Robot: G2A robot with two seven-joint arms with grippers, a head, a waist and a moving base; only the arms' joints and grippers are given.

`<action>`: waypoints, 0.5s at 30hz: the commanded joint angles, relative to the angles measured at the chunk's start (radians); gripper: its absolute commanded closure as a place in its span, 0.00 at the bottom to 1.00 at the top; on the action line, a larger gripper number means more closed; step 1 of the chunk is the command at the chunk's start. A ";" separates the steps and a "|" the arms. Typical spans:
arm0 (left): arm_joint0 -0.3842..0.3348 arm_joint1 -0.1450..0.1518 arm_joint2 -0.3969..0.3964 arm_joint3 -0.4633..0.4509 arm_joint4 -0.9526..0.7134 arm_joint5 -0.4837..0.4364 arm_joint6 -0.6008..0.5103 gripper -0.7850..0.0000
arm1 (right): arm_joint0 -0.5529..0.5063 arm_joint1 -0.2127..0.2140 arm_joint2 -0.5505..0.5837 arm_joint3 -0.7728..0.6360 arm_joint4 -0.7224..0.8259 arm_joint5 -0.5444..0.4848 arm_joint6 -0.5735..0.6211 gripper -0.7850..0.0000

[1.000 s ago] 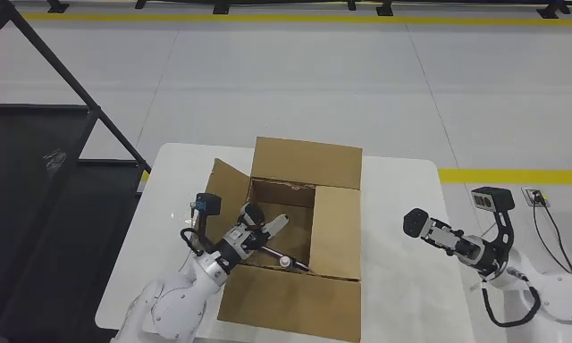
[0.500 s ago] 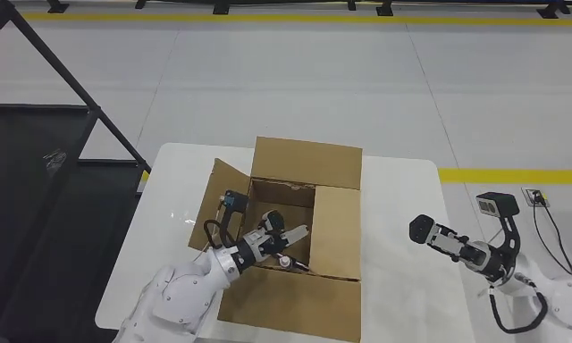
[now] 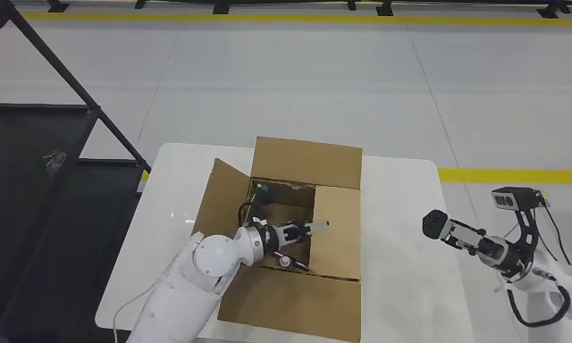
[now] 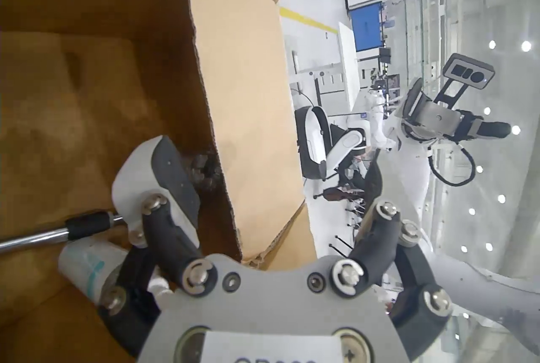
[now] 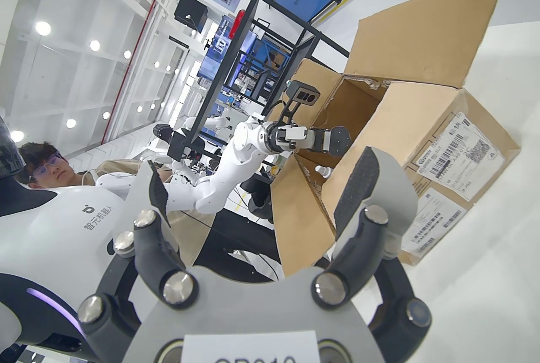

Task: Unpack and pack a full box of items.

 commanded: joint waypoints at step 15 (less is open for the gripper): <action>-0.090 -0.047 0.085 0.110 -0.066 -0.117 0.060 0.00 | -0.015 0.036 0.036 0.030 0.067 -0.023 0.000 0.00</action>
